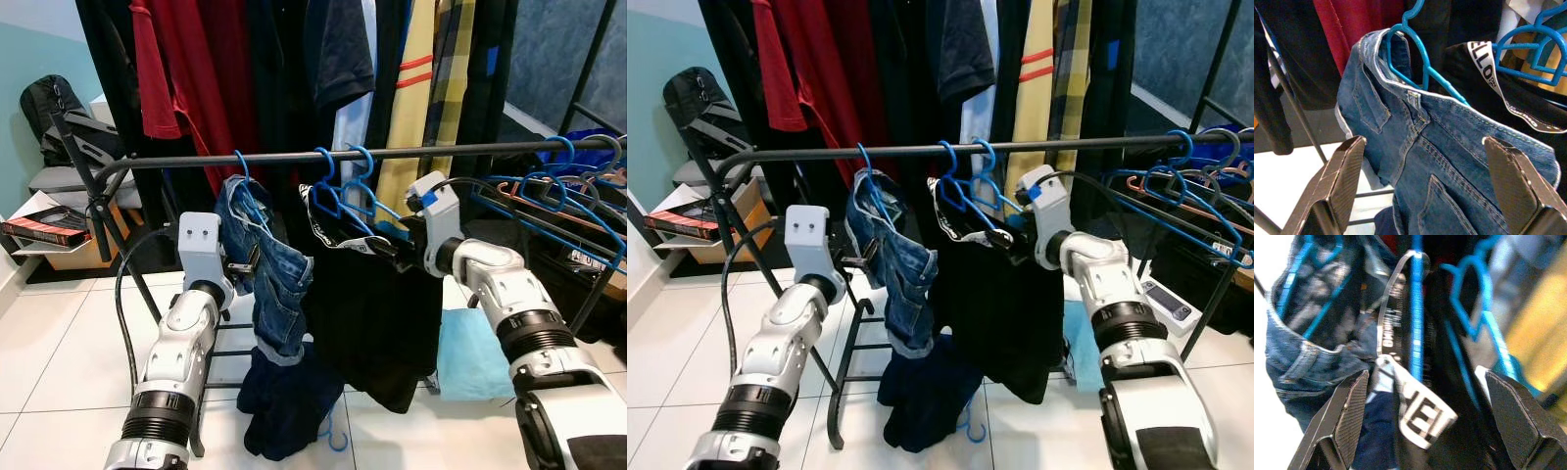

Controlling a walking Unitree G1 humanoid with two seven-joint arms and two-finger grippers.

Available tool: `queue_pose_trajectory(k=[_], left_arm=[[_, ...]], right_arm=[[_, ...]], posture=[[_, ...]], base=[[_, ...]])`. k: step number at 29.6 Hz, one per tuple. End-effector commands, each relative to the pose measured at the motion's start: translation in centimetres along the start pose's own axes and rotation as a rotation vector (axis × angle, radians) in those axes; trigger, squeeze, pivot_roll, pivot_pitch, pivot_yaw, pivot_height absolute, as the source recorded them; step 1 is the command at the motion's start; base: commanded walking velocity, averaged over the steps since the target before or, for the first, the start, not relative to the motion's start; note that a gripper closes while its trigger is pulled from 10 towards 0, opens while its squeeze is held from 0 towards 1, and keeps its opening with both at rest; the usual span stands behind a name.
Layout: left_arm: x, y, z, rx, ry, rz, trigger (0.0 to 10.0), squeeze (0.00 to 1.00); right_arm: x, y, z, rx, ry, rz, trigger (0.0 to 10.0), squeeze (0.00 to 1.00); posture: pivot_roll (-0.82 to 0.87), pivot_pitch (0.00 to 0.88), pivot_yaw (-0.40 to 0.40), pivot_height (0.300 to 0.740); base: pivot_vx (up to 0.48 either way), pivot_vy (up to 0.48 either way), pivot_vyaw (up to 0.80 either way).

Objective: Hang hanger

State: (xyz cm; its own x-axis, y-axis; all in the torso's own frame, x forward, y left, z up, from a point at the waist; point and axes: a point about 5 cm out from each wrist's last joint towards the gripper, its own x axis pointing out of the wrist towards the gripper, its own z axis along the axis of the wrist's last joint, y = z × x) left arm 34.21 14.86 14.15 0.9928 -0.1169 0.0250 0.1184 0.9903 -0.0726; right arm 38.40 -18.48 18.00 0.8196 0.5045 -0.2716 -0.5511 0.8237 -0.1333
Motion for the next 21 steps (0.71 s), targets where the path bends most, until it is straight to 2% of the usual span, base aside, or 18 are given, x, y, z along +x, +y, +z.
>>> queue_pose_trajectory(k=[1,6,8,12,15,17,21], left_arm=[[0.0,0.1,0.1,-0.006,0.005,0.004,10.0,0.00],[0.0,0.1,0.2,-0.006,0.005,0.005,10.0,0.00],[0.0,0.1,0.2,-0.005,0.005,0.005,10.0,0.00],[-0.1,0.1,0.4,-0.010,0.001,0.005,10.0,0.00],[-0.1,0.1,0.4,-0.012,0.000,0.005,10.0,0.00],[-0.3,0.1,0.5,-0.014,-0.007,0.006,10.0,0.00],[-0.6,0.2,0.8,-0.019,-0.016,0.007,10.0,0.00]], right_arm=[[0.3,0.5,0.1,0.005,-0.008,0.017,10.0,0.00],[0.5,0.4,-0.3,-0.009,0.036,-0.012,10.0,0.00],[0.8,0.6,-1.1,-0.013,0.100,-0.032,10.0,0.00],[1.4,1.3,-2.2,0.001,0.162,-0.030,10.0,0.00],[1.6,1.5,-2.2,0.008,0.162,-0.024,10.0,0.00],[2.3,2.5,-1.6,-0.004,0.104,0.040,10.0,0.00],[3.0,3.5,-1.0,-0.025,0.064,0.087,10.0,0.00]], posture=[[-0.07,0.000,0.015,0.740],[-0.07,0.000,0.014,0.740],[-0.07,0.000,0.016,0.740],[-0.06,0.000,0.013,0.740],[-0.06,0.000,0.013,0.740],[-0.04,0.000,0.006,0.740],[-0.03,0.000,0.002,0.740]], base=[[0.000,0.000,0.00],[0.000,0.000,0.00],[0.000,0.000,0.00],[0.000,0.000,0.00],[0.000,0.000,0.00],[0.000,0.000,0.00],[0.000,0.000,0.00]])
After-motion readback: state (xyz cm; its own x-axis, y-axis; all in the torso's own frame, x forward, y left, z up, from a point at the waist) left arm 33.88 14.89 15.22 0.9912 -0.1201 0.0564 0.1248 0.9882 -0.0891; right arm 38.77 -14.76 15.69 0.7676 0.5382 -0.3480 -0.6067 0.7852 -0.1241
